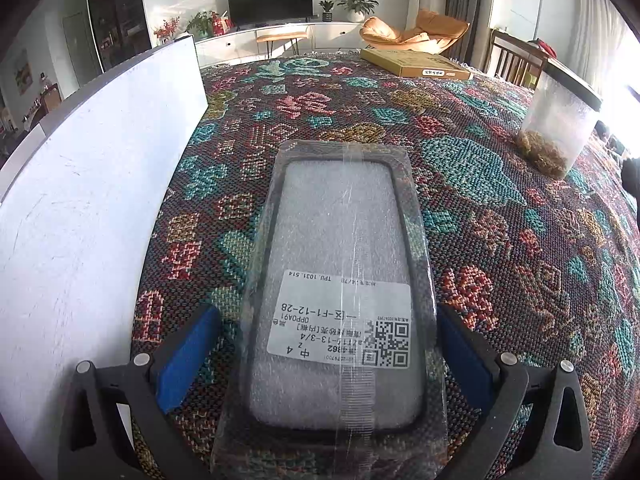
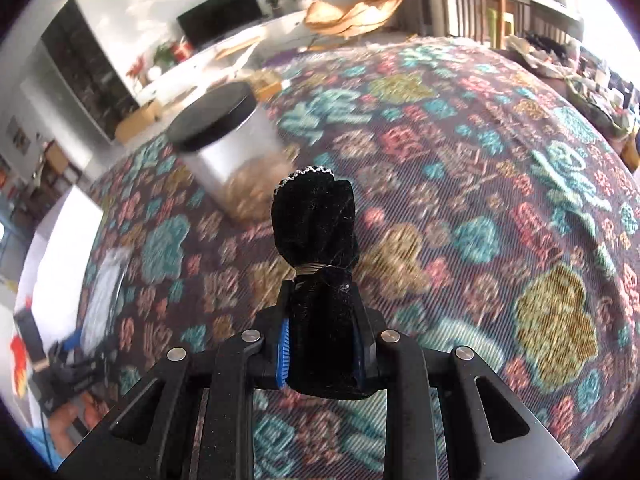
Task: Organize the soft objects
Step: 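Grasp the black knit item with the right tool while the left tool holds the phone case, then carry the phone case and black knit item into the white box and open both tools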
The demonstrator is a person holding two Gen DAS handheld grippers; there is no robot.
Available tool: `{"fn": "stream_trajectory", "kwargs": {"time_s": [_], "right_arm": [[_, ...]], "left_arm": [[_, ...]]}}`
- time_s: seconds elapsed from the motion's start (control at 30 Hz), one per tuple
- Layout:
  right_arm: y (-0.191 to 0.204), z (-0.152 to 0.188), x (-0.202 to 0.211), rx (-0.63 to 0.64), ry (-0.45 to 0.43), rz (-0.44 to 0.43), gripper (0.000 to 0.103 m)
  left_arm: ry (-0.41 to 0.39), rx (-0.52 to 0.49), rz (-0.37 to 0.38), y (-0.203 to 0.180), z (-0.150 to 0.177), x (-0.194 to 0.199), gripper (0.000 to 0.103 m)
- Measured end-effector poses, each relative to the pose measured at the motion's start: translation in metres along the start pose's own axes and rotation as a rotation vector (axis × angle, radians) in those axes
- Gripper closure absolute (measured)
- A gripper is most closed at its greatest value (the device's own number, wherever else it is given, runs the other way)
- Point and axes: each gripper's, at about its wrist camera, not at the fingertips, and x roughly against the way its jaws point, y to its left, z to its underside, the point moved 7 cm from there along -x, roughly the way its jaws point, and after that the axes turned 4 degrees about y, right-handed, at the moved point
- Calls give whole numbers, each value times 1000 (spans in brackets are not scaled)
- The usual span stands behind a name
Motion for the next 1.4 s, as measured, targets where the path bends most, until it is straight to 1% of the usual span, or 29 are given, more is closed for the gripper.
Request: {"fn": "stream_trajectory", "kwargs": {"time_s": [0.07,0.17,0.23,0.27,0.3,0.33,0.4,0.47,0.5,0.53,0.57,0.6,0.63,0.67,0.7,0.77,0.8,0.83,0.9,0.97,1.03,1.1,1.17,1.27,1.33,1.37,1.4], "right_arm": [[-6,-30,-19,0,-16,40,77],[-9,-58,-47,32,-17,90,76],[-10,-66,-67,40,24,86,65],[-11,-67,-74,47,51,100,58],[-12,-67,-80,62,70,128,44],[-13,-67,-83,82,81,152,39],[-12,-64,-85,116,100,151,40],[-5,-60,-88,154,118,119,40],[-5,-59,-90,181,121,141,46],[-8,-58,-94,192,135,197,77],[-14,-58,-97,166,149,227,80],[-18,-60,-98,126,144,223,80],[-19,-63,-94,95,126,226,80],[-19,-67,-87,76,97,230,80],[-16,-71,-76,67,61,223,80],[-4,-79,-47,87,-21,224,80],[7,-82,-29,109,-58,222,80],[20,-84,-12,136,-91,208,80],[57,-81,23,201,-135,161,80],[104,-71,53,266,-157,78,80],[161,-57,76,327,-160,-24,80],[224,-36,96,379,-149,-158,80],[290,-8,111,439,-124,-286,80],[376,41,122,514,-54,-451,79],[422,73,118,550,-4,-523,78],[441,89,112,568,15,-541,78],[458,103,104,585,27,-547,74]], "left_arm": [[2,0,3,0,0,0,0],[18,-11,9,-1,1,0,0],[46,-24,16,-1,2,1,0],[60,-30,18,-2,3,2,0],[75,-37,20,-3,4,3,0],[89,-43,22,-4,5,3,0],[108,-44,19,-4,5,2,0],[120,-27,13,-4,4,1,0],[123,-21,8,-5,3,0,0],[121,-20,7,-5,1,-1,0],[118,-23,10,-5,1,-2,0],[106,-25,18,-5,0,-2,9],[71,-29,21,-5,-3,2,19],[55,-35,15,-4,-7,4,28],[75,-20,29,-4,-9,3,29],[67,52,110,0,-13,12,29],[54,74,136,0,-16,20,29],[36,90,162,0,-18,31,29],[-4,126,240,1,-25,60,29],[-53,151,306,8,-32,95,29],[-112,163,332,25,-40,132,28],[-159,163,315,53,-41,164,28],[-191,167,244,91,-37,186,28],[-197,187,73,158,-14,205,28],[-165,202,-54,200,6,205,28],[-147,216,-117,218,17,202,27],[-125,231,-169,234,28,199,23]]}}
